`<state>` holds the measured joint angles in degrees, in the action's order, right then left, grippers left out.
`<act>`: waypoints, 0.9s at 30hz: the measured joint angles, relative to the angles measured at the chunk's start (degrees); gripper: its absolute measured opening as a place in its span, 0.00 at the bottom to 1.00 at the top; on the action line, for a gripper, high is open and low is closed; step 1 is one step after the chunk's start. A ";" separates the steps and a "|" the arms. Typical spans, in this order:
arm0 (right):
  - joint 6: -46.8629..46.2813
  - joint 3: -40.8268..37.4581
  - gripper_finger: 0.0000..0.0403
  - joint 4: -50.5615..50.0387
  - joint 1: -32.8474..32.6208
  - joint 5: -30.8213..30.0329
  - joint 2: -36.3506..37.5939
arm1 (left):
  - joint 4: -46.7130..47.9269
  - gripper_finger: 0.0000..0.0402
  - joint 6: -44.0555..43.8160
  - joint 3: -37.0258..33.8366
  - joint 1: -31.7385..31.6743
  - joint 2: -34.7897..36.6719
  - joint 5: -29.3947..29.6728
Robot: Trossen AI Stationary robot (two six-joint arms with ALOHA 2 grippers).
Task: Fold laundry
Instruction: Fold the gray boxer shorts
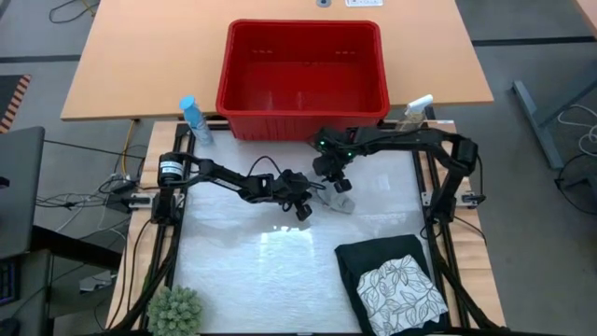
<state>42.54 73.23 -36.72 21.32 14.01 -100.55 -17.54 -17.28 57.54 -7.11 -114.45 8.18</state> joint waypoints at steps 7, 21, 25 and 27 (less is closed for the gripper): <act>1.36 0.00 0.36 1.83 0.21 -0.19 -2.52 | 0.17 0.00 -0.55 -0.02 -0.02 0.00 -0.21; 1.24 0.27 0.04 -0.75 -0.07 -3.66 -3.34 | 0.26 0.00 -1.40 -0.04 -0.02 0.00 -0.13; 0.55 2.54 0.03 -7.23 1.11 -4.89 -2.29 | 2.12 0.00 -1.45 -0.04 -0.02 0.00 -0.25; 0.35 3.03 0.03 -9.52 2.09 -5.08 -0.57 | 3.33 0.00 -1.79 -0.04 0.00 0.00 -0.26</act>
<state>42.89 76.26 -46.24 23.41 8.94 -101.13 -14.21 -19.06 57.49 -7.12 -114.45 7.92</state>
